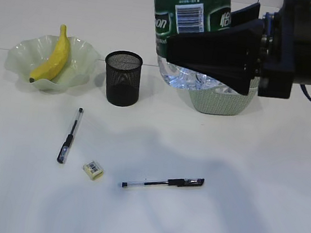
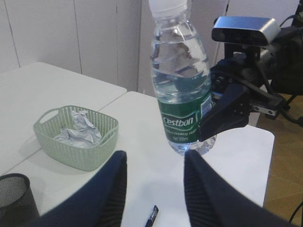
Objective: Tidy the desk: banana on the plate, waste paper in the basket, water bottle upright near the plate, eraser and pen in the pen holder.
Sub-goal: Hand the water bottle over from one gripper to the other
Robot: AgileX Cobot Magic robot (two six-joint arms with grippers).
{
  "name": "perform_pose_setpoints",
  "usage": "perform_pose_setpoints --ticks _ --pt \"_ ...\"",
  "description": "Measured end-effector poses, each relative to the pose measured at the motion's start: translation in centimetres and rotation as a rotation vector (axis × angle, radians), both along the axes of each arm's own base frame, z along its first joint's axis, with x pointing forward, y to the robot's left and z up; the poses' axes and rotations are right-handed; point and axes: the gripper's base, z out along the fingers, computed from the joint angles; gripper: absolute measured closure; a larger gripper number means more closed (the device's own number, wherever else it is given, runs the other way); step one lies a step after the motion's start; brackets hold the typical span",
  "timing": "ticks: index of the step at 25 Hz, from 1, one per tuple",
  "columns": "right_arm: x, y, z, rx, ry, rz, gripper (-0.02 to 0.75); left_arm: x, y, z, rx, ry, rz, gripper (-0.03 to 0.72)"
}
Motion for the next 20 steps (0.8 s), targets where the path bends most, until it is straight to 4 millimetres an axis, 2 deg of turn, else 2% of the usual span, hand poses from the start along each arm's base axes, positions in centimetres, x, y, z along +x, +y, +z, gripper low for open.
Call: perform_pose_setpoints --ticks 4,10,13,16,18,20 --pt "0.0 0.0 0.0 0.0 0.0 0.0 0.345 0.6 -0.4 -0.1 0.0 -0.046 -0.042 0.402" --pt "0.0 0.0 0.0 0.001 0.0 0.002 0.345 2.0 0.0 0.0 -0.022 -0.064 0.059 0.398" --pt "0.0 0.0 0.0 0.0 -0.008 0.003 0.345 2.2 0.0 0.0 -0.042 -0.051 0.058 0.313" --pt "0.0 0.0 0.0 -0.005 -0.025 0.007 0.345 3.0 -0.1 -0.1 -0.101 -0.015 0.06 0.17" --pt "0.0 0.0 0.0 -0.005 -0.029 0.009 0.345 3.8 -0.2 -0.2 -0.161 0.012 0.062 0.129" --pt "0.0 0.0 0.0 -0.007 -0.032 0.009 0.345 4.6 -0.3 -0.5 -0.186 0.028 0.05 0.119"
